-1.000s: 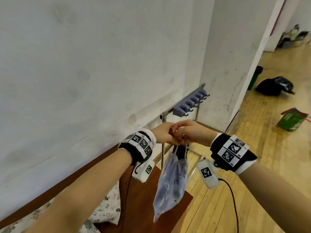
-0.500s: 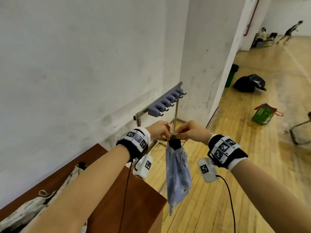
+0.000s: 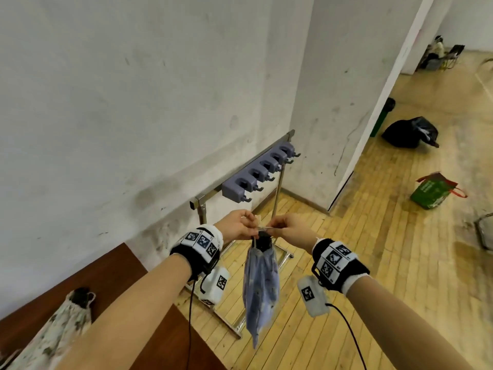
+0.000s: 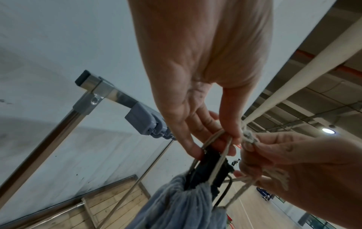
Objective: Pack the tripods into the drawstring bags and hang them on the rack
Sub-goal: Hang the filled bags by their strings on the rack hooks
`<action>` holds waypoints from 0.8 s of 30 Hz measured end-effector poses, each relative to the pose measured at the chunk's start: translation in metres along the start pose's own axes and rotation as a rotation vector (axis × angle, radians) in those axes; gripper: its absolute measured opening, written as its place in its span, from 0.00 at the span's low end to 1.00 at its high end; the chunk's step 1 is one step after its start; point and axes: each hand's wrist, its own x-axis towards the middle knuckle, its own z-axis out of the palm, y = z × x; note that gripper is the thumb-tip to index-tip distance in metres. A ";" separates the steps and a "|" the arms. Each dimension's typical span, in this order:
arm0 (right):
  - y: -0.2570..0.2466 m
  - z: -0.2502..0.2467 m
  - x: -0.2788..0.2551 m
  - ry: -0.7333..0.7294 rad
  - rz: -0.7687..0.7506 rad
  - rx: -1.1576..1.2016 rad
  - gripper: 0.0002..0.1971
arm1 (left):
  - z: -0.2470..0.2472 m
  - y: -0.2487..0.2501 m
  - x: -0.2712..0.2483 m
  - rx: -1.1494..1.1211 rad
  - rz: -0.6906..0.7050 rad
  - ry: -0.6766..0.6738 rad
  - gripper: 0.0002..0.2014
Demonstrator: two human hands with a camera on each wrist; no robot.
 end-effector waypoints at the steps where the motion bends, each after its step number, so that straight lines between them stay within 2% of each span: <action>1: 0.003 -0.003 0.014 -0.028 0.004 -0.020 0.04 | -0.006 -0.002 0.012 -0.007 -0.011 0.013 0.15; 6: 0.018 -0.013 0.085 -0.186 0.061 -0.100 0.14 | -0.031 -0.013 0.070 -0.075 -0.035 0.142 0.17; 9: 0.030 -0.014 0.120 -0.198 0.122 0.006 0.11 | -0.039 -0.025 0.098 -0.012 -0.014 0.274 0.21; 12: 0.044 -0.017 0.159 -0.219 0.125 -0.006 0.08 | -0.047 -0.036 0.126 0.002 -0.011 0.423 0.24; 16: 0.055 -0.009 0.200 -0.272 0.072 0.008 0.08 | -0.052 -0.051 0.147 0.031 -0.051 0.553 0.28; 19: 0.065 -0.004 0.223 -0.340 0.016 0.034 0.12 | -0.057 -0.064 0.158 0.000 -0.093 0.647 0.29; 24: 0.087 -0.014 0.241 -0.398 -0.071 0.123 0.13 | -0.056 -0.067 0.172 -0.040 -0.075 0.709 0.30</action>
